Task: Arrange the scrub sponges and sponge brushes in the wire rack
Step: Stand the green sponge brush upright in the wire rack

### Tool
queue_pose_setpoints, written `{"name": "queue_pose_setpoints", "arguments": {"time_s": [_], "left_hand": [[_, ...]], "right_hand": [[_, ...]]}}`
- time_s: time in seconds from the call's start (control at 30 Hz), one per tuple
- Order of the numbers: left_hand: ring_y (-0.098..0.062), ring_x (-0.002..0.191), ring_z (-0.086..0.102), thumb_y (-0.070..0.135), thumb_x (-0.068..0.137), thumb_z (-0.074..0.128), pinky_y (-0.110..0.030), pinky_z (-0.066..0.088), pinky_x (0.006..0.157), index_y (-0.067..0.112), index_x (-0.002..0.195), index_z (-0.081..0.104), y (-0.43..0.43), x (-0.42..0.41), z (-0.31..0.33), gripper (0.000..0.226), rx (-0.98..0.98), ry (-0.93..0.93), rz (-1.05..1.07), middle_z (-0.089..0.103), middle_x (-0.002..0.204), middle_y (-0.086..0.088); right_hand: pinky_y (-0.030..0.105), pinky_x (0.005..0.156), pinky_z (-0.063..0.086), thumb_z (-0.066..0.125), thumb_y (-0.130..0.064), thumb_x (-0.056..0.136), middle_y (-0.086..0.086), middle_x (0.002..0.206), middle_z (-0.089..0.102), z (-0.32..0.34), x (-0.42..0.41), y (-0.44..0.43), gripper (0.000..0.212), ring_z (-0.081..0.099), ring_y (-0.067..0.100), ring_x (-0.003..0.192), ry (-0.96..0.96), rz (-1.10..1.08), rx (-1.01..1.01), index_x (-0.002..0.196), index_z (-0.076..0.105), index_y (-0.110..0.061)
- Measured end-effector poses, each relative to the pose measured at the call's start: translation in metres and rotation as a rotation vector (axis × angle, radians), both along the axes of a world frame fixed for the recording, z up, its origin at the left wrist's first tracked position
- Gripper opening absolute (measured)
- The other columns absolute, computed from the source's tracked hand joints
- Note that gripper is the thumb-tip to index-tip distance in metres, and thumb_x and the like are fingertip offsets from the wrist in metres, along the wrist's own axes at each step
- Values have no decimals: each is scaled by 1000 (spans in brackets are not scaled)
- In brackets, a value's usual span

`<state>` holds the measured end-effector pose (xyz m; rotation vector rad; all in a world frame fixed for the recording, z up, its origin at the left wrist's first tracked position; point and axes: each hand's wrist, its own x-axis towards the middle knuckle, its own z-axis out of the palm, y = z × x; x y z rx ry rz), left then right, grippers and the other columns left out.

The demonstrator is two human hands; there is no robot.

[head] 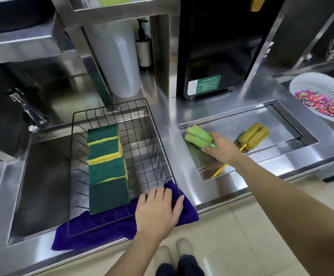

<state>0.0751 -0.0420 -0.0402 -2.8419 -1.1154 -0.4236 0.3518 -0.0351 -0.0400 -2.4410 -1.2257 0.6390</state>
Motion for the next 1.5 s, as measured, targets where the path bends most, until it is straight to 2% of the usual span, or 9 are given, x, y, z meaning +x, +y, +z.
{"name": "queue_pose_setpoints", "arguments": {"time_s": [0.23,0.43,0.53,0.73,0.97,1.13,1.27,1.37,1.5], "left_hand": [[-22,65,58,42,92,40,-35,48,60,12,77,66,3,-11,5,42,-60,-129,-3,64,73,-2],[-26,57,56,43,88,44,-35,46,54,10,68,62,22,-44,4,43,25,-170,153,59,61,-4],[-25,54,55,43,87,44,-32,45,52,10,64,60,23,-53,1,43,49,-155,185,56,57,-4],[-24,53,53,43,88,45,-31,44,51,12,60,58,24,-51,-4,44,89,-160,209,55,56,-3],[-22,54,51,42,88,48,-31,41,51,13,60,57,24,-52,-7,41,136,-184,194,55,56,-2],[-21,54,50,42,89,49,-30,40,50,13,60,57,23,-52,-11,41,140,-196,191,55,56,-2],[-21,54,50,42,89,48,-31,39,50,14,62,57,24,-53,-12,41,135,-187,184,55,57,-1],[-20,54,49,42,89,49,-30,39,50,14,61,56,24,-53,-12,40,136,-188,186,55,57,-1],[-20,53,47,41,88,49,-29,37,50,14,60,55,25,-52,-10,39,132,-185,189,53,56,0]], "right_hand": [[35,82,43,62,-27,81,7,108,61,40,-9,39,50,56,27,102,237,-135,395,125,40,-18],[27,45,40,47,-3,83,7,81,58,78,-45,88,37,51,12,42,459,-128,605,117,39,-17],[27,42,45,49,-6,86,5,66,59,93,-78,106,28,54,13,36,551,-111,637,110,40,-18],[43,74,50,49,-19,89,22,96,66,75,-143,123,35,63,37,84,216,29,369,120,36,-9],[44,88,44,49,-12,91,25,126,52,29,-172,128,67,54,40,105,330,11,171,141,5,-11],[46,73,54,47,-8,91,23,135,45,14,-181,130,83,59,39,94,330,76,39,143,-16,-23],[33,47,50,41,-5,92,23,132,47,8,-185,132,82,57,28,68,318,164,-50,142,-19,-27],[39,63,54,41,1,90,22,129,48,2,-188,133,81,61,32,82,341,266,-110,145,-13,-25],[28,56,42,47,-6,89,1,74,45,-1,-184,136,79,50,19,68,331,352,-139,146,-4,-24]]}}
